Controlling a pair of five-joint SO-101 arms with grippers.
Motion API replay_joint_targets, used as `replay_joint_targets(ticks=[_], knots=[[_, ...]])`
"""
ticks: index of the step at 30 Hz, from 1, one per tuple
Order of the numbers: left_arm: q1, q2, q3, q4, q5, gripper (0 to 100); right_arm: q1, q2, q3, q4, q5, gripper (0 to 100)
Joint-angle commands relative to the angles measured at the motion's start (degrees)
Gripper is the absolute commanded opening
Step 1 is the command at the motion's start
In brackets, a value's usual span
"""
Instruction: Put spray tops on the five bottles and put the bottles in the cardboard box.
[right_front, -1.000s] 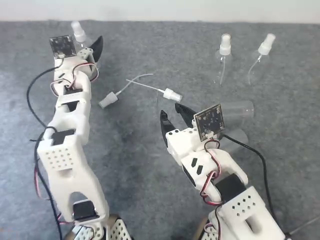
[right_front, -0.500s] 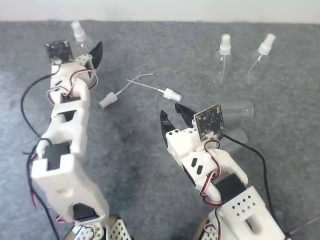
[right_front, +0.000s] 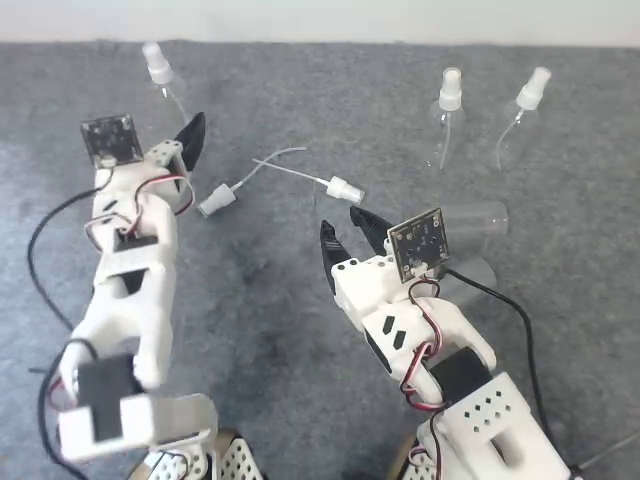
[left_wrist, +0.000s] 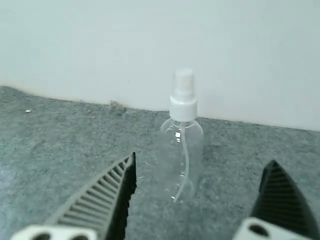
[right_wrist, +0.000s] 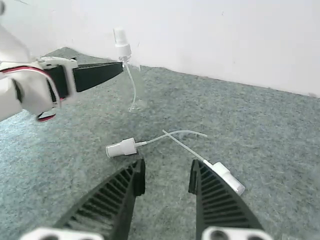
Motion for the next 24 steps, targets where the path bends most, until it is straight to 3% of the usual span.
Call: replay_joint_targets(ticks=[1, 11, 24], knots=[[-0.7, -9.4, 2.0, 4.3, 0.4, 36, 0.7, -1.7, -0.4, -1.1, -0.3, 13.2], [-3.6, -30.7, 2.0, 31.8, 2.9, 36, 0.7, -1.4, -0.4, -1.0, -0.3, 13.1], [-3.6, -41.1, 2.0, 52.3, 2.9, 36, 0.9, -1.3, -0.4, -1.0, -0.3, 13.4]])
